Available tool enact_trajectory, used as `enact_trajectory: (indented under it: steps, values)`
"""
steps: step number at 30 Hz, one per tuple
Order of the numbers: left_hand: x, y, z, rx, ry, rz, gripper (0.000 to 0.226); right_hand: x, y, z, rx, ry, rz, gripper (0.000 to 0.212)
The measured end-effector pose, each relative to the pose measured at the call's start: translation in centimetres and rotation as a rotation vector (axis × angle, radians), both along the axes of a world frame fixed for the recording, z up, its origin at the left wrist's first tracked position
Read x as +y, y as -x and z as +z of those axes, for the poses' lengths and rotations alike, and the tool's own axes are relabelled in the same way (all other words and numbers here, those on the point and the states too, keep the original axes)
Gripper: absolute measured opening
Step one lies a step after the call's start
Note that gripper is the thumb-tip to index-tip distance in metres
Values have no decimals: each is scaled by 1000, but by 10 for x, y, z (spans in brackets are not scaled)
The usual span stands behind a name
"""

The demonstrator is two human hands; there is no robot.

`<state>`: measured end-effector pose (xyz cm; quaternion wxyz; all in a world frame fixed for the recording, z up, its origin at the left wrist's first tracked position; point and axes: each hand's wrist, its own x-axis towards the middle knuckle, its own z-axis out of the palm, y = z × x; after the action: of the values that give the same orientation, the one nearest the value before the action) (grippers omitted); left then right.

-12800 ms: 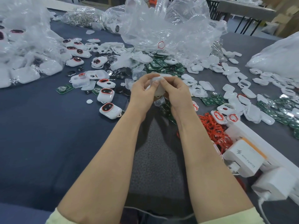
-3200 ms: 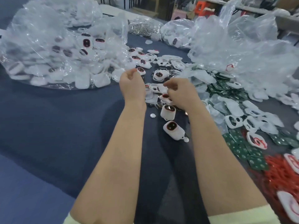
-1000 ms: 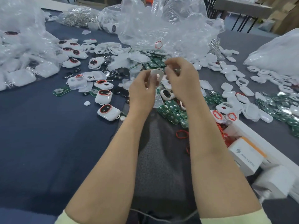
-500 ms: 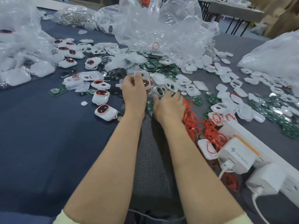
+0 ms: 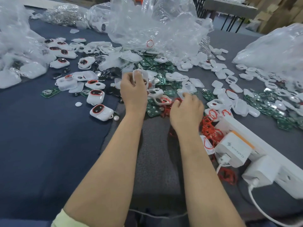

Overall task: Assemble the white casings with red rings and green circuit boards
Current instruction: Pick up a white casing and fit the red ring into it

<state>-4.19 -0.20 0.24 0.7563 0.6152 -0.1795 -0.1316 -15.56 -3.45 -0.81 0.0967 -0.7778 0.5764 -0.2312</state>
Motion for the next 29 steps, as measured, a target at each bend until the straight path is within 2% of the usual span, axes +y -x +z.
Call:
enact_trajectory:
  steps: [2,4,9,14,17,20,23,27,29]
  values:
    - [-1,1,0,1,1,1,21,5,-8,-4,96,-79,-7,45]
    - [-1,0,1,9,9,10,23,9,-31,-6,57,-88,85,45]
    - [2,-16,-3,-22,10,166,21,5,-85,-4,-233,-142,264,51]
    - [4,-25,-3,-47,22,273,19,-4,-104,8,-572,-227,383,41]
    - [8,-22,1,-92,24,303,21,-4,-99,15,-673,-345,429,43]
    - [12,-23,5,-11,94,259,26,-21,-79,12,-526,-286,421,44]
    - [10,-21,8,73,131,102,23,-37,-55,9,-327,-180,323,34]
    - [5,-12,6,190,122,-138,15,-39,-43,4,-277,-155,277,24]
    - [3,-11,4,204,78,-146,15,-37,-43,2,-302,-136,266,24]
